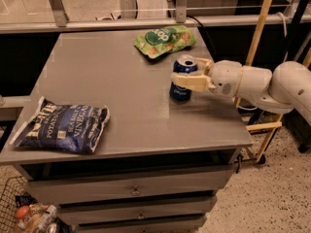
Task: Place pepsi can upright
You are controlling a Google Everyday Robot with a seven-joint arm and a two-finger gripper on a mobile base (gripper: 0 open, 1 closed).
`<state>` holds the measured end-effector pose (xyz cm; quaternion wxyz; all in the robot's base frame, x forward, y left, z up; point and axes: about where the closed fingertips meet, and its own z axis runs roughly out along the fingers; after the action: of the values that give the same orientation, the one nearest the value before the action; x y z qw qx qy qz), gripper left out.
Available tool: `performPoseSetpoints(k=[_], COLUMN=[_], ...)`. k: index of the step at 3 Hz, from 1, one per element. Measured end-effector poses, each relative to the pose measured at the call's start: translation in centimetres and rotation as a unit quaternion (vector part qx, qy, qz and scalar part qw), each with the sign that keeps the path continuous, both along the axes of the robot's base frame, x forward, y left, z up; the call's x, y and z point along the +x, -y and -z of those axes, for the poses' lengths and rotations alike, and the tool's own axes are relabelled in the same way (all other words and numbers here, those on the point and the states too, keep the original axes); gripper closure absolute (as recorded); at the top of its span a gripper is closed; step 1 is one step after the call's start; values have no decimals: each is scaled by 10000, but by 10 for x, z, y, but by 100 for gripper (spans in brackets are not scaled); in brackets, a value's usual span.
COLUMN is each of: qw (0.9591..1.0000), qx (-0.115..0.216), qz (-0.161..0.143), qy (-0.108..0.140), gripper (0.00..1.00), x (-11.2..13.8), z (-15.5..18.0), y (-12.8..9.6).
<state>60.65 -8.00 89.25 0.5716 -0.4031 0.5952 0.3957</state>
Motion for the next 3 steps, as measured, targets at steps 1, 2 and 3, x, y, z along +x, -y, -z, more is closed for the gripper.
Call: performPoseSetpoints(k=[1,2,3], qw=[10000,10000,10000], qx=[0,0,0], qz=[-1,-2,-4], qy=[0,0,0], gripper=[61,38,13], x=[0,0,0], z=[0,0,0], y=[0,0,-1])
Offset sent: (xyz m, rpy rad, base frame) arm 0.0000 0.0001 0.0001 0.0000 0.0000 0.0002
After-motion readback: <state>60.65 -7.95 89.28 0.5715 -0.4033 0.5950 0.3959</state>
